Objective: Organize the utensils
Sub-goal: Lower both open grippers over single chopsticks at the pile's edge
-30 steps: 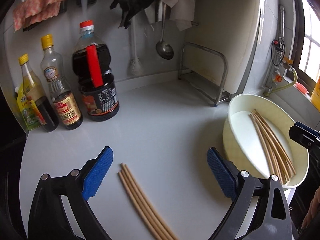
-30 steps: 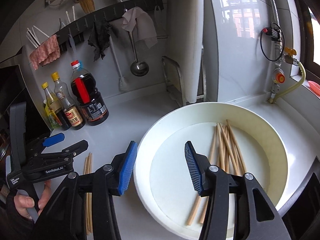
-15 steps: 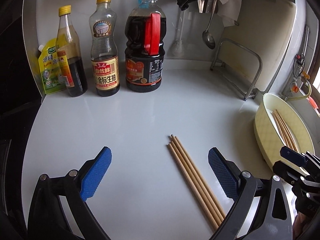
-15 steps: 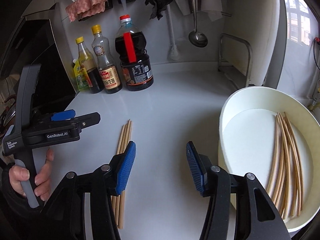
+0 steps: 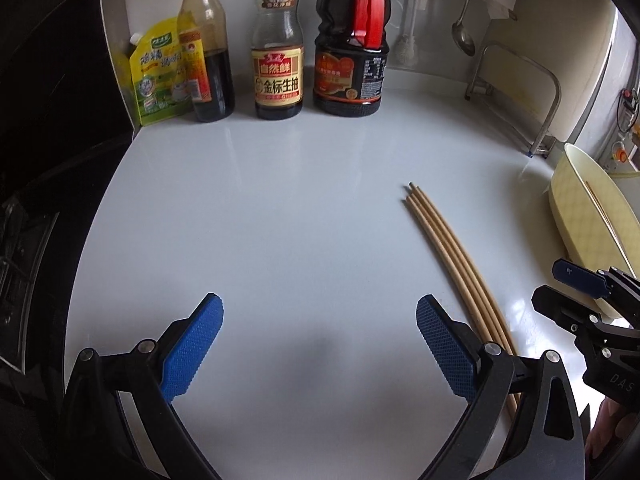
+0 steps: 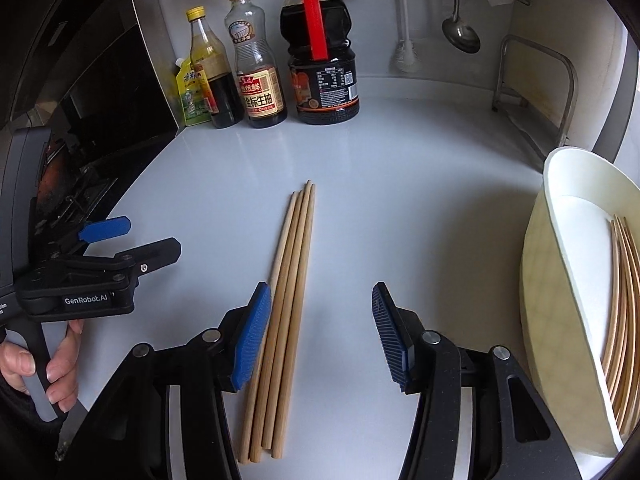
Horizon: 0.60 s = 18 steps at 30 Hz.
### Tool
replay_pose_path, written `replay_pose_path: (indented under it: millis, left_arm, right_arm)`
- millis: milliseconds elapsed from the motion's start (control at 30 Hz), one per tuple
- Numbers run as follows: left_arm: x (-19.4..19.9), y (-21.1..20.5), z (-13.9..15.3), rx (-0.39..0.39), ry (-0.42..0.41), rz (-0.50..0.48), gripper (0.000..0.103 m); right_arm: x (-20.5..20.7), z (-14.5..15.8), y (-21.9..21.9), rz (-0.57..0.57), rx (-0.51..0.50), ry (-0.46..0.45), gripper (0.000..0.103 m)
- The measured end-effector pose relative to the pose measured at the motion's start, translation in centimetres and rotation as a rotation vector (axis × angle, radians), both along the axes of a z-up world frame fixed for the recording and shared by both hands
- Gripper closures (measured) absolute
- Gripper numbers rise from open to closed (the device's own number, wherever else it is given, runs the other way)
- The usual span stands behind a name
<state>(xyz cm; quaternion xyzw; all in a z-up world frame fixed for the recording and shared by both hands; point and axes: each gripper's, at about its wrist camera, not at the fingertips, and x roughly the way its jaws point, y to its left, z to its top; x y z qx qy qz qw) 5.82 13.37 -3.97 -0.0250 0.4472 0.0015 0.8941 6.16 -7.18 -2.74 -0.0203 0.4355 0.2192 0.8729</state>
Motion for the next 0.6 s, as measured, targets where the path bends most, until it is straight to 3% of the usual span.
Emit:
replay_pose_path:
  millis: [300,600]
  left_arm:
    - [-1.5,-0.8,1.0,0.009,-0.030,0.057,0.007]
    - [-1.0,-1.9,-0.9,0.010,0.003,0.075,0.007]
  right_arm:
    - [-0.5,-1.3,1.1,0.022,-0.071,0.009,0.052]
    - [0.1,-2.9,0.8,0.009,-0.114,0.036,0.053]
